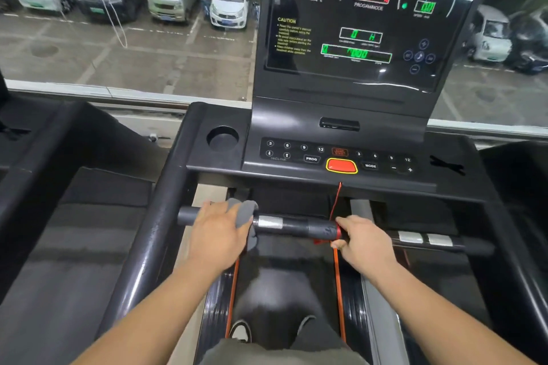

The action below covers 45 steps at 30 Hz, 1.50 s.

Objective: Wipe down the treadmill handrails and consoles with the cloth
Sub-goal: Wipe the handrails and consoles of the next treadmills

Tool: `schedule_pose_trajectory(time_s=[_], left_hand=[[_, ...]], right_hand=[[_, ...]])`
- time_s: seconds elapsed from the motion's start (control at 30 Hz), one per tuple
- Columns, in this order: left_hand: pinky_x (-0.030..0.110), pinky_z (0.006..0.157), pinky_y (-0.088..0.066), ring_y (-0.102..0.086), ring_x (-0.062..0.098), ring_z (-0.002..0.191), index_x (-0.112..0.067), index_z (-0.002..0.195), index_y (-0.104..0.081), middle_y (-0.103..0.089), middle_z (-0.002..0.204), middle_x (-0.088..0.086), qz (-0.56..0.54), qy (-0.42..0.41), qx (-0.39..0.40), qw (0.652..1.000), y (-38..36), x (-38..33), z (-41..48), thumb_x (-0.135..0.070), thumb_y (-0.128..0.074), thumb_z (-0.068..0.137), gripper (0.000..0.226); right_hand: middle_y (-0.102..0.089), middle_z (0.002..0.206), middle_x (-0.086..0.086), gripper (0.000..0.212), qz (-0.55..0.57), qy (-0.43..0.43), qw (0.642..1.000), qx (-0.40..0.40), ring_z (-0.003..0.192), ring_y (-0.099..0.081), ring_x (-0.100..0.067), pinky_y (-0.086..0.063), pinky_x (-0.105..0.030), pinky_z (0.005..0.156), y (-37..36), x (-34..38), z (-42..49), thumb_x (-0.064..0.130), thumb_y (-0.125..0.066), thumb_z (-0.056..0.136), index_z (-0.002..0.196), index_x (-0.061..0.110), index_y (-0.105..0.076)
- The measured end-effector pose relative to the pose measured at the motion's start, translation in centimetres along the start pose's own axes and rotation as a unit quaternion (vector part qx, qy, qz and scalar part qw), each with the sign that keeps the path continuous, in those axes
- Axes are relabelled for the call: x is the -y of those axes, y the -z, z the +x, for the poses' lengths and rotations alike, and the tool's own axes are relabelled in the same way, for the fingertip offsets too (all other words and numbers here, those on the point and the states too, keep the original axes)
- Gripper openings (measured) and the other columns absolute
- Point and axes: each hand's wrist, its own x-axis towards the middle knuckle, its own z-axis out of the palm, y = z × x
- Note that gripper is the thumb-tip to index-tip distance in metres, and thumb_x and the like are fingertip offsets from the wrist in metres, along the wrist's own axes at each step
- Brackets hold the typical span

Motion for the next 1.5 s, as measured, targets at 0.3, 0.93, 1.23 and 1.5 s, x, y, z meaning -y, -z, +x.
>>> schedule_pose_trajectory(time_s=[0.3, 0.93, 1.23, 1.5], left_hand=[[0.046, 0.106, -0.038, -0.067, 0.027, 0.09, -0.024, 0.112, -0.068, -0.072, 0.095, 0.003, -0.046, -0.069, -0.055, 0.995, -0.7, -17.9, 1.5, -0.049, -0.054, 0.088, 0.038], [0.042, 0.094, -0.047, -0.064, 0.036, 0.111, -0.019, 0.124, -0.061, -0.07, 0.12, 0.013, 0.009, 0.038, 0.198, 0.979, 0.4, -18.5, 6.6, -0.057, -0.021, 0.104, 0.059], [0.049, 0.105, -0.038, -0.056, 0.035, 0.107, -0.019, 0.129, -0.06, -0.061, 0.114, 0.008, 0.008, -0.022, 0.023, 0.999, -2.5, -18.7, 0.3, -0.039, -0.048, 0.1, 0.037], [0.042, 0.095, -0.044, -0.063, 0.035, 0.111, -0.019, 0.126, -0.059, -0.068, 0.12, 0.01, 0.043, 0.023, 0.143, 0.989, 0.7, -19.5, 5.4, -0.052, -0.024, 0.106, 0.052]], right_hand=[[-0.062, 0.13, 0.008, 0.051, -0.008, 0.015, 0.997, 0.078, 0.125, -0.058, -0.019, -0.051, -0.034, 0.098, 3.0, -6.5, 1.8, 0.054, -0.072, 0.086, 0.132, 0.033, -0.064], [-0.068, 0.091, 0.011, 0.035, 0.061, 0.071, 0.988, 0.119, 0.089, -0.065, -0.019, -0.049, -0.027, 0.074, 3.6, -8.7, 5.1, 0.041, -0.082, 0.068, 0.096, 0.026, -0.067], [-0.07, 0.091, 0.008, 0.031, 0.053, 0.058, 0.991, 0.105, 0.089, -0.066, -0.02, -0.049, -0.027, 0.072, 3.5, -8.2, 4.5, 0.037, -0.082, 0.07, 0.094, 0.023, -0.068], [-0.069, 0.089, 0.008, 0.028, 0.05, 0.06, 0.991, 0.106, 0.087, -0.066, -0.02, -0.051, -0.028, 0.073, 3.8, -8.0, 4.5, 0.036, -0.082, 0.071, 0.092, 0.026, -0.068]])
